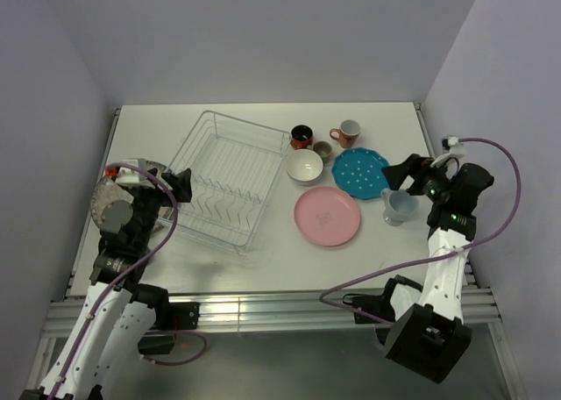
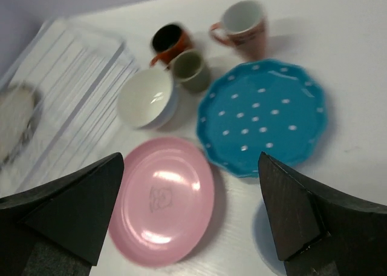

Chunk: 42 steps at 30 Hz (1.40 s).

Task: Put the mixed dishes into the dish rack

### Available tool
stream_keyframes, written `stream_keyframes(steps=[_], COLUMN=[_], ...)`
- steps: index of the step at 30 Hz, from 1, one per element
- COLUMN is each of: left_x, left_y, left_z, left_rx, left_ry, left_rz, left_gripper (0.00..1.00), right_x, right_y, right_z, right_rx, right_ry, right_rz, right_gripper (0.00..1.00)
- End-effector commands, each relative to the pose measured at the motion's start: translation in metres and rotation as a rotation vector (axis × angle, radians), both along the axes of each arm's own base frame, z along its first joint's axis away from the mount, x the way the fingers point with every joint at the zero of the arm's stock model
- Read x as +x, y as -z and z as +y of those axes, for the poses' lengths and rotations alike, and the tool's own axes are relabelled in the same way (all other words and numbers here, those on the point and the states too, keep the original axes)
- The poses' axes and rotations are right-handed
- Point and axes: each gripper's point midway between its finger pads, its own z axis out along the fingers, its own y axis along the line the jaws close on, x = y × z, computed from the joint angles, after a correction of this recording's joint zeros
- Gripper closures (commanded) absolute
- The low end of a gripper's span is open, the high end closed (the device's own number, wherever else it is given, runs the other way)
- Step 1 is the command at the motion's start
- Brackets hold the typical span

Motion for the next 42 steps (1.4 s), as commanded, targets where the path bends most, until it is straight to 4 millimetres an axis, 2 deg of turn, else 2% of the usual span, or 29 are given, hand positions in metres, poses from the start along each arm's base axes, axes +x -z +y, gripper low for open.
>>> stream_keyframes(steps=[1,2,3,4,5,6,7,8,9,10,11,12,14,15,17,23,26,30,34,38,42], left_x=[0.002,0.003,0.007,0.009,0.011,0.012,0.015,0.018,0.019,0.018,0.017,0.019,0.012,0.010,0.007,-0.011,-0.020,-0.024,-0.020,-0.006,0.012], left_y=[-0.016,-0.016,-0.008,-0.005,-0.003,-0.011,-0.002,-0.003,-0.012,-0.009,-0.012,-0.024,-0.024,-0.021,-0.014,0.032,0.041,0.044,0.053,0.072,0.079], left_z=[0.003,0.003,0.001,-0.001,-0.003,-0.008,-0.012,-0.007,-0.012,-0.011,-0.008,0.004,0.011,0.012,0.027,0.041,0.047,0.058,0.086,0.098,0.105], left_rx=[-0.035,-0.046,-0.046,-0.070,-0.077,-0.090,-0.108,-0.123,-0.140,-0.168,-0.187,-0.211,-0.253,-0.266,-0.315,-0.441,-0.512,-0.568,-0.590,-0.614,-0.683], left_ry=[-0.026,-0.029,-0.030,-0.025,-0.019,0.016,0.028,0.018,0.055,0.059,0.060,0.028,0.007,-0.004,-0.081,-0.210,-0.282,-0.369,-0.545,-0.615,-0.624], left_rz=[-0.005,0.004,0.055,0.083,0.105,0.111,0.168,0.186,0.196,0.239,0.253,0.249,0.306,0.330,0.372,0.553,0.577,0.559,0.530,0.575,0.590], left_gripper=[0.01,0.01,0.01,0.01,0.01,0.01,0.01,0.01,0.01,0.01,0.01,0.01,0.01,0.01,0.01,0.03,0.06,0.08,0.14,0.16,0.16], right_x=[-0.019,-0.023,-0.031,-0.035,-0.034,-0.031,-0.035,-0.035,-0.037,-0.040,-0.043,-0.047,-0.052,-0.053,-0.056,-0.060,-0.062,-0.063,-0.066,-0.067,-0.066], right_y=[0.000,-0.003,0.002,0.002,-0.004,-0.001,-0.001,0.000,-0.001,0.005,0.006,0.003,0.002,0.001,-0.001,0.000,0.000,0.000,0.002,0.003,0.004], right_z=[0.052,0.062,0.074,0.091,0.097,0.100,0.110,0.114,0.120,0.124,0.126,0.128,0.129,0.129,0.131,0.135,0.139,0.143,0.150,0.152,0.152], right_rx=[-0.186,-0.219,-0.214,-0.268,-0.294,-0.321,-0.336,-0.332,-0.318,-0.292,-0.288,-0.301,-0.317,-0.320,-0.326,-0.335,-0.329,-0.326,-0.328,-0.336,-0.342], right_ry=[-0.370,-0.431,-0.491,-0.573,-0.588,-0.577,-0.624,-0.641,-0.674,-0.690,-0.703,-0.717,-0.718,-0.719,-0.737,-0.762,-0.779,-0.794,-0.819,-0.825,-0.826], right_rz=[-0.092,-0.108,-0.086,-0.108,-0.112,-0.094,-0.100,-0.101,-0.117,-0.110,-0.119,-0.144,-0.169,-0.177,-0.188,-0.183,-0.182,-0.183,-0.182,-0.183,-0.179], right_gripper=[0.00,0.00,0.00,0.00,0.00,0.00,0.00,0.00,0.00,0.00,0.00,0.00,0.00,0.00,0.00,0.01,0.01,0.01,0.01,0.01,0.01])
